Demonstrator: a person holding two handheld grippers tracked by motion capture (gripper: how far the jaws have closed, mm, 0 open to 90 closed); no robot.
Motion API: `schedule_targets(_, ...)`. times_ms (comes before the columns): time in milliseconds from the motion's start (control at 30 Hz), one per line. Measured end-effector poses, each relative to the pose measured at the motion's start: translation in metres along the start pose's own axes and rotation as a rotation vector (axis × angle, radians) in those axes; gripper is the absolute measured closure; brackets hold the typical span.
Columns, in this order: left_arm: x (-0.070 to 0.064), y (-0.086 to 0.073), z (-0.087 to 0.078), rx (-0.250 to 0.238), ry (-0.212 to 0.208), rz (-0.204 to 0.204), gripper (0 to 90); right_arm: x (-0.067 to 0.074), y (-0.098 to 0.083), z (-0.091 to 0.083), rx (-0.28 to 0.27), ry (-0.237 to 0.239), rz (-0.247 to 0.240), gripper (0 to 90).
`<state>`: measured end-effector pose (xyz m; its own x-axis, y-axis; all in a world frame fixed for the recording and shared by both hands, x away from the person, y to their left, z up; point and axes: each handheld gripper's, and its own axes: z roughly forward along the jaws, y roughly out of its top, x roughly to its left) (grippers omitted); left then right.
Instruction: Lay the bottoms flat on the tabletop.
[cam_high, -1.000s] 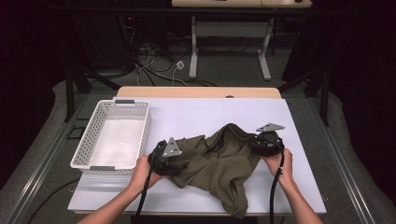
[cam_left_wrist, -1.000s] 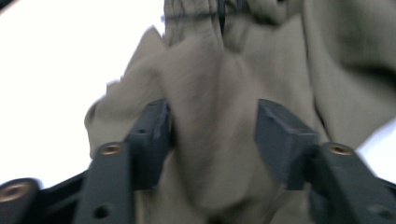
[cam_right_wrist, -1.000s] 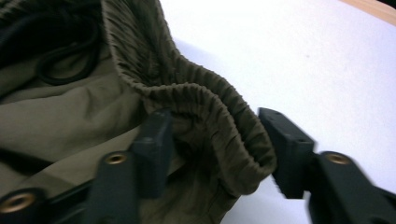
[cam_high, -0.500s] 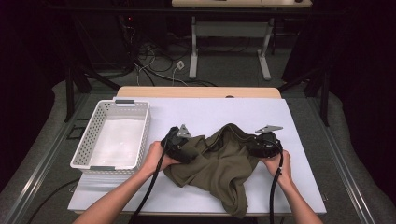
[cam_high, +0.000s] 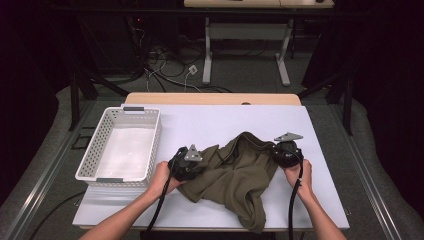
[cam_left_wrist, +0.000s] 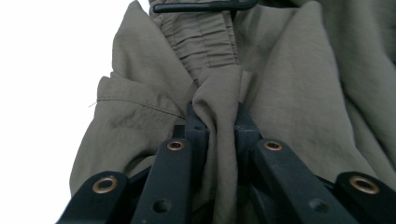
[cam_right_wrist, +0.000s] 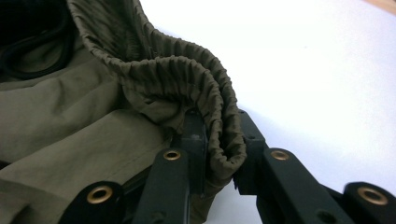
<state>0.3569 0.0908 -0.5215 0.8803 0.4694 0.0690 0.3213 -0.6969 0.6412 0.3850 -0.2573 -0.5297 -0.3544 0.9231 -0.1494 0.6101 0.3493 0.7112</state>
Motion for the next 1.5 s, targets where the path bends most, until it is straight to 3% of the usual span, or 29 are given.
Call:
schedule_targets(233, -0.012, -0.011, -0.019, 0.001, 0.001, -0.003, 83.0, -0.002, 0.003, -0.001, -0.014, -0.021, -0.002, 78.4)
schedule_targets(367, -0.018, -0.021, -0.025, 0.011, -0.008, -0.025, 82.9, -0.004, 0.004, -0.001, -0.019, -0.033, 0.006, 78.1)
schedule_targets(467, -0.020, -0.025, -0.024, 0.027, -0.009, -0.033, 82.2, -0.004, 0.003, 0.004, 0.018, -0.014, 0.006, 76.3)
schedule_targets(567, -0.018, -0.024, -0.024, 0.020, 0.003, -0.038, 74.9, -0.003, 0.003, 0.005, 0.037, 0.005, 0.008, 64.1)
schedule_targets(633, -0.017, -0.019, -0.026, 0.009, 0.038, -0.023, 63.7, -0.002, 0.004, 0.002, 0.033, 0.012, 0.005, 52.8)
schedule_targets(767, -0.015, -0.009, -0.027, -0.019, 0.061, -0.023, 47.5, 0.002, 0.008, -0.010, 0.023, 0.026, 0.000, 36.1)
schedule_targets(900, -0.010, -0.001, -0.027, -0.041, 0.077, -0.026, 43.1, 0.007, 0.008, -0.025, 0.008, 0.044, -0.005, 32.7)
schedule_targets(1133, -0.004, 0.006, -0.027, -0.072, 0.111, -0.027, 44.9, 0.013, 0.007, -0.046, -0.043, 0.047, -0.010, 32.7)
schedule_targets(1200, -0.003, 0.006, -0.025, -0.061, 0.130, -0.024, 46.0, 0.016, 0.006, -0.050, -0.048, 0.060, -0.012, 33.5)
schedule_targets(1300, 0.003, 0.003, -0.018, -0.013, 0.123, -0.024, 46.9, 0.023, 0.003, -0.047, -0.010, 0.123, -0.014, 33.8)
schedule_targets(1500, 0.008, -0.006, -0.005, 0.059, 0.047, -0.046, 38.4, 0.043, -0.005, -0.026, 0.112, 0.229, -0.059, 23.7)
